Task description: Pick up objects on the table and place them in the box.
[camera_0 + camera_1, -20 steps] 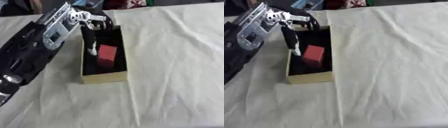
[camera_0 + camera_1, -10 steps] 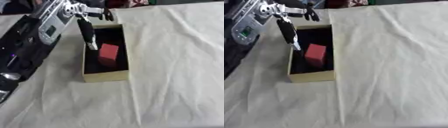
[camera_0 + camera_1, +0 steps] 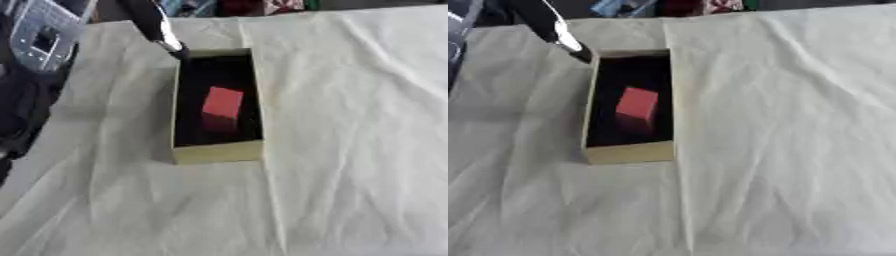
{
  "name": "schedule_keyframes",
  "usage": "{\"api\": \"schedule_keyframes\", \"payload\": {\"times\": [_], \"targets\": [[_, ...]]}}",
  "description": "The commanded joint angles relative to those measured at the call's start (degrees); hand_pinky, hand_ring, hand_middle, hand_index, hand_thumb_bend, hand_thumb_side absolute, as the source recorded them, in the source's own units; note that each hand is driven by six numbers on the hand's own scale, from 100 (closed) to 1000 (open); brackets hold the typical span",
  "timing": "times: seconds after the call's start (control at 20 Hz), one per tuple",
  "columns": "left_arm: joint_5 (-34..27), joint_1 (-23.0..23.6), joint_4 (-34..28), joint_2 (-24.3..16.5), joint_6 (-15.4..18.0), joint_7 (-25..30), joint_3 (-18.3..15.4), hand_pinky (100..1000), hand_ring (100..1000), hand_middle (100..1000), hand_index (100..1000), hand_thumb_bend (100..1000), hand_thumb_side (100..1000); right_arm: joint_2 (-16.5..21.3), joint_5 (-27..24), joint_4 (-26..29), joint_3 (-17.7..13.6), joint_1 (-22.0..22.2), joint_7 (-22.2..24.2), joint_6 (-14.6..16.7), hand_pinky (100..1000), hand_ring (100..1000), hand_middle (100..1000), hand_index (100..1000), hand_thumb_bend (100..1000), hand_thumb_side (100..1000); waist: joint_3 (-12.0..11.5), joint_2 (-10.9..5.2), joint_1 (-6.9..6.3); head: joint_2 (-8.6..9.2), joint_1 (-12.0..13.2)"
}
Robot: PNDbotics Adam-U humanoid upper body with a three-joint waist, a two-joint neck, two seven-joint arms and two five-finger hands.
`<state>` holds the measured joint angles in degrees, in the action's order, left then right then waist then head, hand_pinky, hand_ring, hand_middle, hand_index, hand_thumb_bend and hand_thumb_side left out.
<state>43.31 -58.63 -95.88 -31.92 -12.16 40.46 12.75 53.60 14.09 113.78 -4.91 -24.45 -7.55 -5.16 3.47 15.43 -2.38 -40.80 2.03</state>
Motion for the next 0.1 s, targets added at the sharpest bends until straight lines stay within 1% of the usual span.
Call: {"api": "schedule_keyframes", "payload": {"times": [0.05, 0.1], "targets": [[-1.2, 1.5, -5.0, -6.0, -1.4, -0.3, -2.5, 840, 833, 798, 868, 837, 176, 2.7, 0.7, 0.8, -1.0, -0.1, -0.4, 0.2, 878, 873, 883, 847, 100, 440, -0.1, -0.86, 0.19, -0.60, -0.4], [-1.5, 2.7, -6.3, -7.6, -1.9, -0.3, -3.1, 841, 833, 799, 868, 836, 178, 2.8, 0.9, 0.8, -1.1, -0.1, -0.3, 0.1, 878, 873, 883, 848, 100, 440, -0.2, -0.82, 0.25, -0.60, -0.5]]}}
